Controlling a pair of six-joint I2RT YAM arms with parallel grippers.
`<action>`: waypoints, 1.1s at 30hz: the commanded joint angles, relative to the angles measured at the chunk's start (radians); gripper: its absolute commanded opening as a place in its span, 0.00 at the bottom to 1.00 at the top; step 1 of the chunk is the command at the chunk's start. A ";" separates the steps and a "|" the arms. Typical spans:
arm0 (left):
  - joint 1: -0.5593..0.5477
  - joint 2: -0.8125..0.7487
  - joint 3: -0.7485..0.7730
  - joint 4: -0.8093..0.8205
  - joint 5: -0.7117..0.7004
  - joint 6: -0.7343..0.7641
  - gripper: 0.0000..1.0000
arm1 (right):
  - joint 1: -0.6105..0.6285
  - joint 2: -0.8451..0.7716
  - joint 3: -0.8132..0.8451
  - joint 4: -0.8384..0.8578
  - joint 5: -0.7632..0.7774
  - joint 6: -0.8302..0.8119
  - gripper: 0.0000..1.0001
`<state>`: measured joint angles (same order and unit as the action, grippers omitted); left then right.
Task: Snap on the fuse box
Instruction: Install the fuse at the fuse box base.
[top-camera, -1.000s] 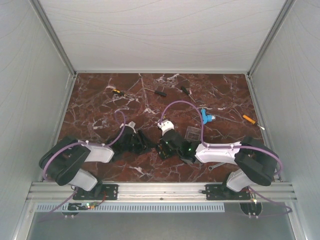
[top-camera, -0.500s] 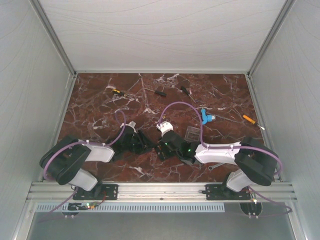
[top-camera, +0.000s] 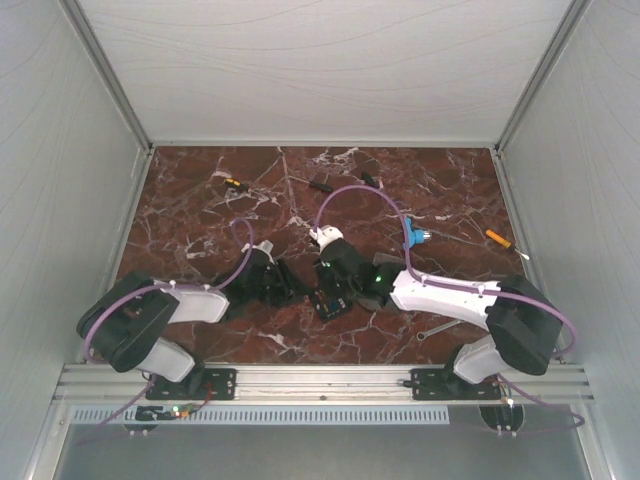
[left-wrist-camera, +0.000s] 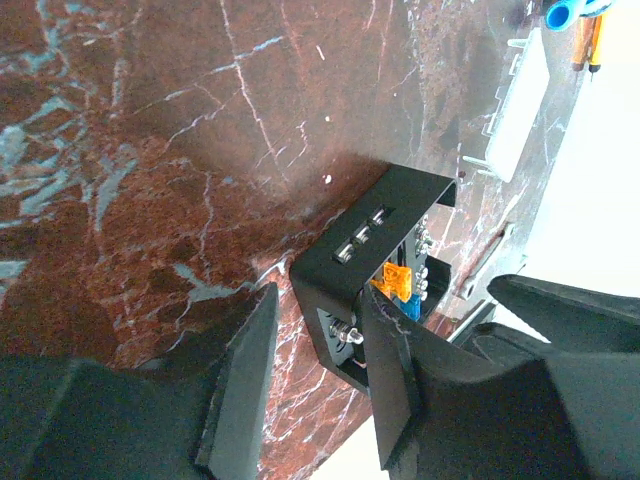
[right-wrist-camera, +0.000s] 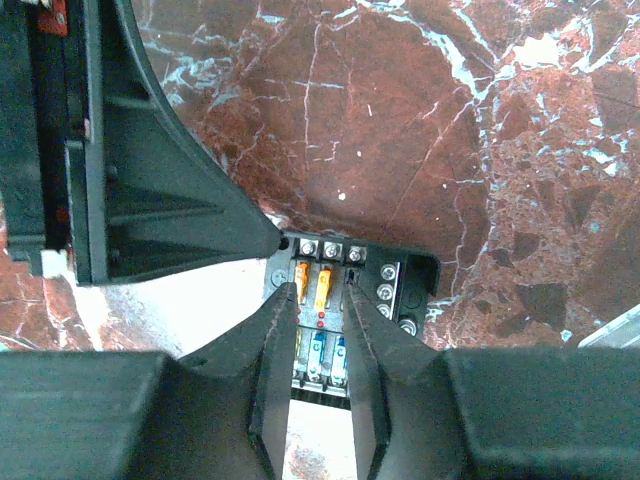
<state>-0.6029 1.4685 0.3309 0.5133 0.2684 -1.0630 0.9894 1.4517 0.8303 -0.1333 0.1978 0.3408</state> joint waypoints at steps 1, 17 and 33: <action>0.003 -0.024 0.057 -0.048 -0.018 0.060 0.39 | -0.018 0.041 0.089 -0.151 -0.037 0.026 0.21; 0.002 0.000 0.068 -0.049 0.024 0.078 0.36 | -0.020 0.168 0.209 -0.262 -0.072 0.026 0.13; 0.002 0.014 0.056 -0.033 0.035 0.069 0.33 | -0.029 0.257 0.251 -0.325 -0.106 0.027 0.00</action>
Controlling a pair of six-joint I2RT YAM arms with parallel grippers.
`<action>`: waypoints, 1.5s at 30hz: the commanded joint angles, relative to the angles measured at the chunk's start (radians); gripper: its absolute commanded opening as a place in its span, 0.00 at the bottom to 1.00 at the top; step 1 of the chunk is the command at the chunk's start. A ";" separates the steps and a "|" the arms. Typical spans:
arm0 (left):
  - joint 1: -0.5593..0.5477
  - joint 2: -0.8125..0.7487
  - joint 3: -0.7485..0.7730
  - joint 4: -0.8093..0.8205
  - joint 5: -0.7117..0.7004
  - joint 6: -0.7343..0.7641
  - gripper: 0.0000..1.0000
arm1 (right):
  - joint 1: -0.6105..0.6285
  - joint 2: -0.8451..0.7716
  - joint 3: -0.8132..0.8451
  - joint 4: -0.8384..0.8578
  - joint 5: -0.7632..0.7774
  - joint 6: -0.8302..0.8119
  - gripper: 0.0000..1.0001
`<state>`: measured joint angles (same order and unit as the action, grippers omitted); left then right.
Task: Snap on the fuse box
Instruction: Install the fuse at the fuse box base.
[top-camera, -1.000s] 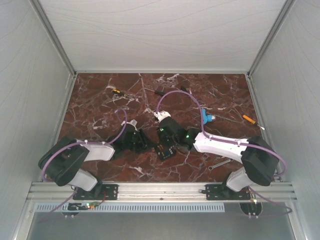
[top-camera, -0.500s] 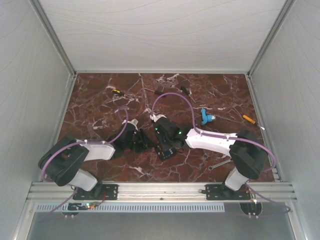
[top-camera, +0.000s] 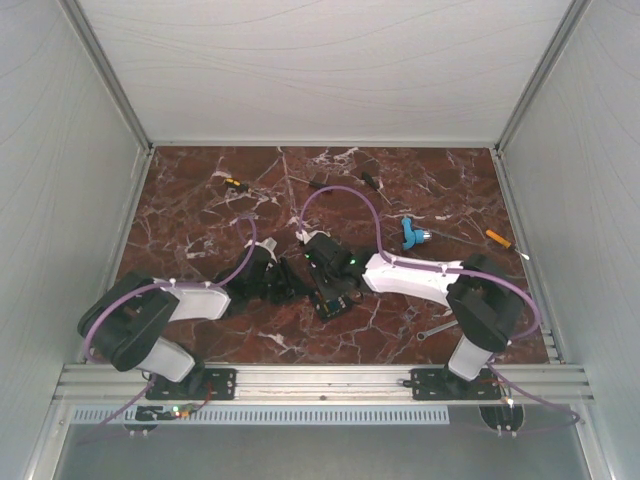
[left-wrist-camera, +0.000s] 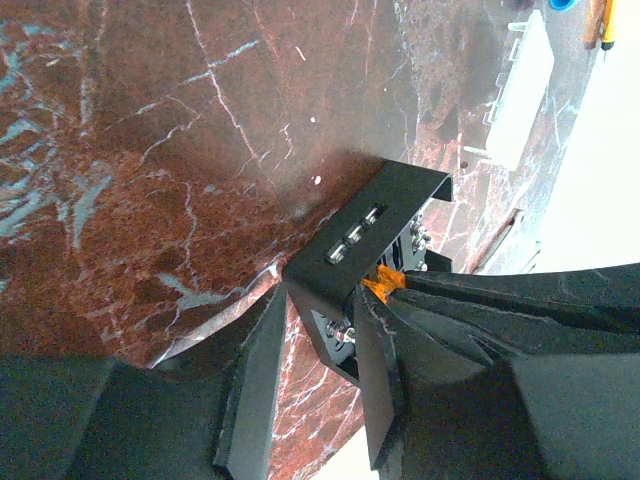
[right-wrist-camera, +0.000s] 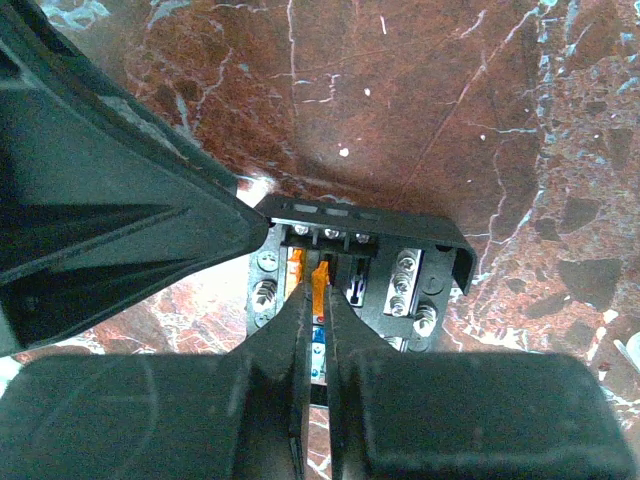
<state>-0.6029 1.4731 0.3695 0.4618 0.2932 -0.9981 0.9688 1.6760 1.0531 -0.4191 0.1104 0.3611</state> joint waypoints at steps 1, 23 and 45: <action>0.002 0.009 0.018 0.018 0.009 0.004 0.33 | -0.010 0.039 0.030 -0.043 -0.023 0.007 0.00; -0.009 0.003 -0.011 0.028 0.000 -0.010 0.30 | -0.081 0.218 0.041 -0.044 -0.053 -0.027 0.00; -0.007 -0.076 0.022 -0.062 -0.037 0.018 0.30 | -0.030 0.042 0.071 -0.066 -0.085 -0.099 0.14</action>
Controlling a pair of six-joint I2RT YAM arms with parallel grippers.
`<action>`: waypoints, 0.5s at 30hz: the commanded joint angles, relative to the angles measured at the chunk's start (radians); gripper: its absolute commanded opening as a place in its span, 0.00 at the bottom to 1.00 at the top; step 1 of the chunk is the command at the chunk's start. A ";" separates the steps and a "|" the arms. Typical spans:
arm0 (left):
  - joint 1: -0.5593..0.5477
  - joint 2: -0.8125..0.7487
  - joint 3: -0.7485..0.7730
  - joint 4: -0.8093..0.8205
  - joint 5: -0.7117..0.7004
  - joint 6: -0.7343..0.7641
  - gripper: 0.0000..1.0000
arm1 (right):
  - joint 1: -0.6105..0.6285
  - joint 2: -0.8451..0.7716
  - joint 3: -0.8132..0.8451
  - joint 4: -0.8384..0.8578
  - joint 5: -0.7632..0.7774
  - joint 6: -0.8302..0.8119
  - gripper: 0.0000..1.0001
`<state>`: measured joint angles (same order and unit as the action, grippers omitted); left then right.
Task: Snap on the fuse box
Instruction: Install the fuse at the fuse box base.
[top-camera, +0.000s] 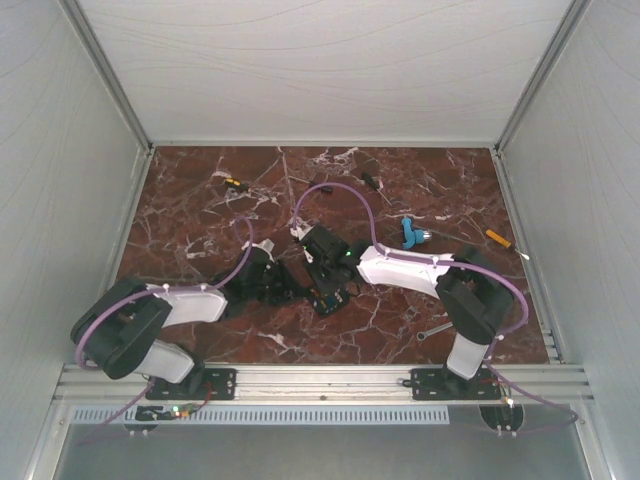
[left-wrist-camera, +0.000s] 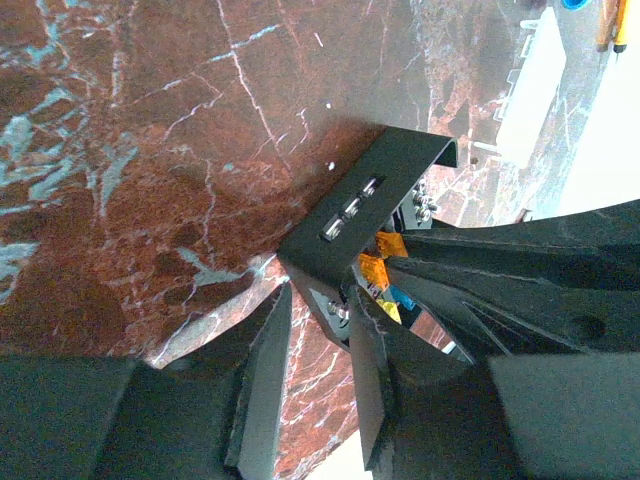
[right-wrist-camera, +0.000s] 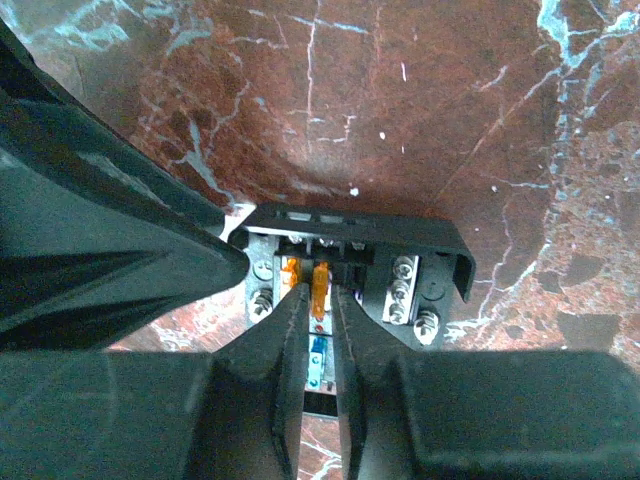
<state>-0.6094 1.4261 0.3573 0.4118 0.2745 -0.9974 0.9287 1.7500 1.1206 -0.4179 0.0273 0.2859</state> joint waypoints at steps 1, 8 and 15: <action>-0.001 -0.032 0.036 -0.015 -0.021 0.021 0.30 | 0.010 -0.039 0.013 -0.067 -0.003 -0.024 0.16; 0.000 -0.019 0.056 -0.030 -0.022 0.040 0.32 | 0.007 -0.075 0.046 -0.072 -0.007 -0.015 0.22; -0.001 0.007 0.088 -0.046 -0.025 0.065 0.32 | -0.003 -0.055 0.068 -0.062 -0.020 -0.013 0.19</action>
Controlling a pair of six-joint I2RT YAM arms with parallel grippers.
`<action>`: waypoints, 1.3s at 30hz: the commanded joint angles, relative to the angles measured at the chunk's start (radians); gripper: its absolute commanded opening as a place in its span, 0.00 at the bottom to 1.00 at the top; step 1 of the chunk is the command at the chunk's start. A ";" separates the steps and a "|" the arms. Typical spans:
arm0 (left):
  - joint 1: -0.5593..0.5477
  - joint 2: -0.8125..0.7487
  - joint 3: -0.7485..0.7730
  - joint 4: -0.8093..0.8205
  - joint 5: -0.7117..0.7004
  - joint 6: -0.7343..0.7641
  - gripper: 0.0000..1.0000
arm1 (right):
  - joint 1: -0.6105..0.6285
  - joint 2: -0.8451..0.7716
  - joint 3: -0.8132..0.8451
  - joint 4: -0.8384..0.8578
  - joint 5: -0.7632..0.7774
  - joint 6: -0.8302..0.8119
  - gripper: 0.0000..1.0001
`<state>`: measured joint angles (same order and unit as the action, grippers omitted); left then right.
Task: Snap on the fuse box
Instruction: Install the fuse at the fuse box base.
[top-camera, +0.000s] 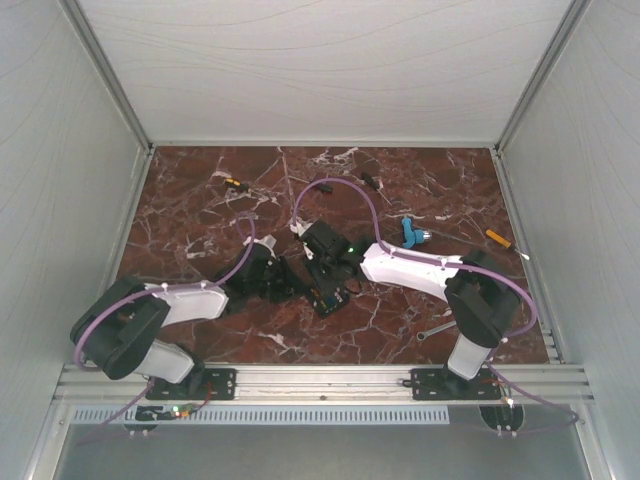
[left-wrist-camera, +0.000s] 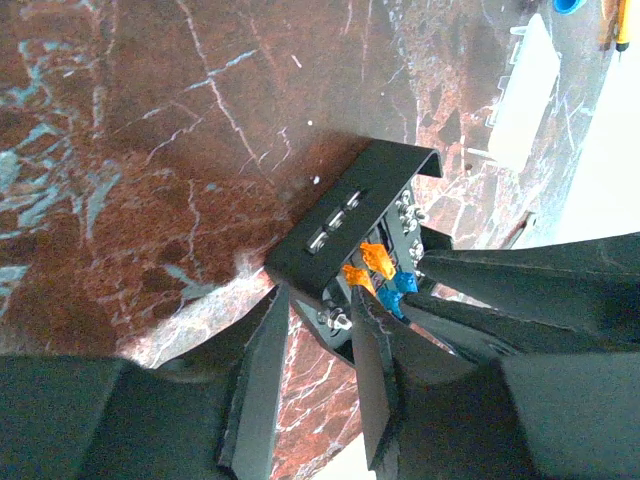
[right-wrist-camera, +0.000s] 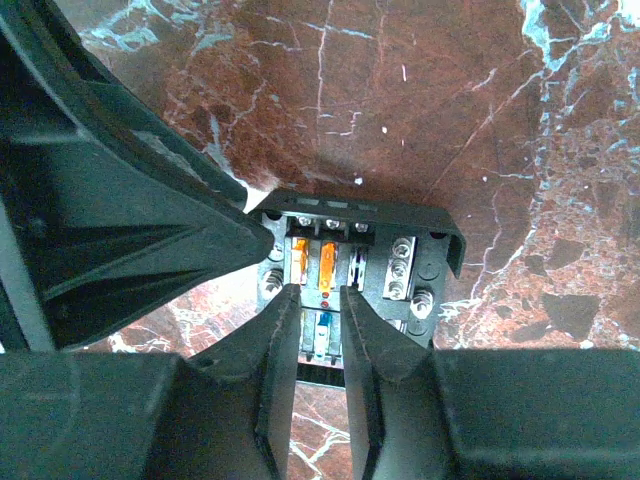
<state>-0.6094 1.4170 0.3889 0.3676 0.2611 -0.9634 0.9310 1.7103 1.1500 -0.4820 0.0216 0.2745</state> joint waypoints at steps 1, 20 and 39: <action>-0.001 0.018 0.059 -0.005 -0.011 0.034 0.32 | -0.006 -0.009 0.043 0.001 -0.016 -0.001 0.19; -0.001 0.081 0.069 0.012 0.013 0.040 0.30 | -0.012 0.090 0.060 -0.075 -0.033 0.009 0.00; -0.001 0.081 0.033 0.042 0.030 0.008 0.25 | 0.028 0.176 -0.044 -0.180 -0.006 0.000 0.00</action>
<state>-0.6090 1.4899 0.4232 0.3691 0.2844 -0.9424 0.9363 1.7889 1.2015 -0.5377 0.0200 0.2745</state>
